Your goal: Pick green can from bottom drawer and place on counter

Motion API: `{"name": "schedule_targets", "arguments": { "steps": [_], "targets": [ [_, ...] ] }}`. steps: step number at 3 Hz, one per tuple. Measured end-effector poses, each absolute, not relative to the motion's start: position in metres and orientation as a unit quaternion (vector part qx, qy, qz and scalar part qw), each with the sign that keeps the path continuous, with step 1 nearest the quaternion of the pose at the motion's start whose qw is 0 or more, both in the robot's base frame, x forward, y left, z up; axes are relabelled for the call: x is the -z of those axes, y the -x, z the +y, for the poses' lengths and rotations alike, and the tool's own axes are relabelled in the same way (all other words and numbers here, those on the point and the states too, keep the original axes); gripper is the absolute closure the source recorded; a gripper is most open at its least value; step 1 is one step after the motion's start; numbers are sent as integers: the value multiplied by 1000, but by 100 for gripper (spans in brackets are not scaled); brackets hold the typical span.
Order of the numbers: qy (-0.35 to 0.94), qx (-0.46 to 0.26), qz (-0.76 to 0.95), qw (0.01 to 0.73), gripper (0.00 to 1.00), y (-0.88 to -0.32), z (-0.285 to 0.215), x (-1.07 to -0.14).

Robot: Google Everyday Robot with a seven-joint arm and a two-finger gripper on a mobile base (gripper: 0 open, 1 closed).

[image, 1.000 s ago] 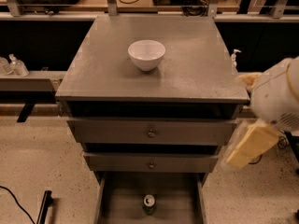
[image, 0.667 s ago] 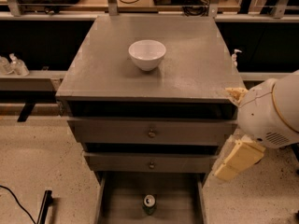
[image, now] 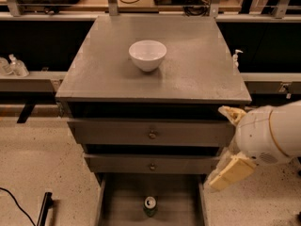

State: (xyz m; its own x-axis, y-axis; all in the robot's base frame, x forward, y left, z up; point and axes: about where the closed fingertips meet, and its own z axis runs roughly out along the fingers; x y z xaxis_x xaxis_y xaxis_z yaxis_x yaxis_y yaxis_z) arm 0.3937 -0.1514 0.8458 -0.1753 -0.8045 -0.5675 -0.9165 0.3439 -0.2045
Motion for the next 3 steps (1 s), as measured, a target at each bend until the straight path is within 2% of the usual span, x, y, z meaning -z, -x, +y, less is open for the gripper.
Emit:
{"name": "schedule_targets", "arguments": {
  "steps": [1, 2, 3],
  "targets": [
    [511, -180, 767, 344, 0, -380, -144, -747],
    [446, -242, 754, 416, 0, -374, -128, -699],
    [436, -263, 740, 439, 0, -371, -131, -681]
  ]
}}
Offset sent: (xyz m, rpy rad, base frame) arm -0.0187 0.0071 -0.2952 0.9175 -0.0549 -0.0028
